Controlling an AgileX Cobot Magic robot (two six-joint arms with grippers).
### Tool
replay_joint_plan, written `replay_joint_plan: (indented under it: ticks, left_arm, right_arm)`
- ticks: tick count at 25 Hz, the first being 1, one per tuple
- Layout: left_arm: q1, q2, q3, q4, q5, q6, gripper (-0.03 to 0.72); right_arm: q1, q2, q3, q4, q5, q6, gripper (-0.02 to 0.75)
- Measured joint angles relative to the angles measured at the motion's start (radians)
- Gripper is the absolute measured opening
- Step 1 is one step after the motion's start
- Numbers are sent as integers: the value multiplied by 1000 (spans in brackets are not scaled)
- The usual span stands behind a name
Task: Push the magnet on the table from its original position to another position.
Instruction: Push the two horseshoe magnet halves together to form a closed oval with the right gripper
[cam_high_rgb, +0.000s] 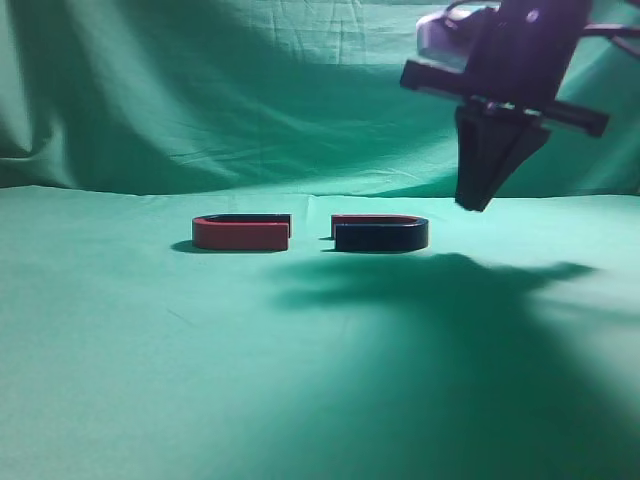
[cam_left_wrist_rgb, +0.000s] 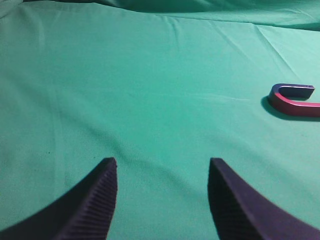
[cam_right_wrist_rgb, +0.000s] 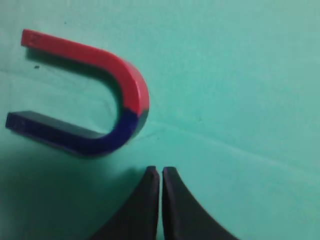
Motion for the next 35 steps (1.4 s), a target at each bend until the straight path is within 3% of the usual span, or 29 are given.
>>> replay_joint_plan:
  ticks: [9, 22, 35]
  left_arm:
    - [0, 0, 0, 0, 0, 0, 372]
    - [0, 0, 0, 0, 0, 0, 372]
    - [0, 0, 0, 0, 0, 0, 372]
  right_arm:
    - [2, 119, -115, 0, 2, 4, 0]
    - [4, 133, -118, 40, -9, 8, 0]
    - [73, 133, -118, 60, -92, 43, 0]
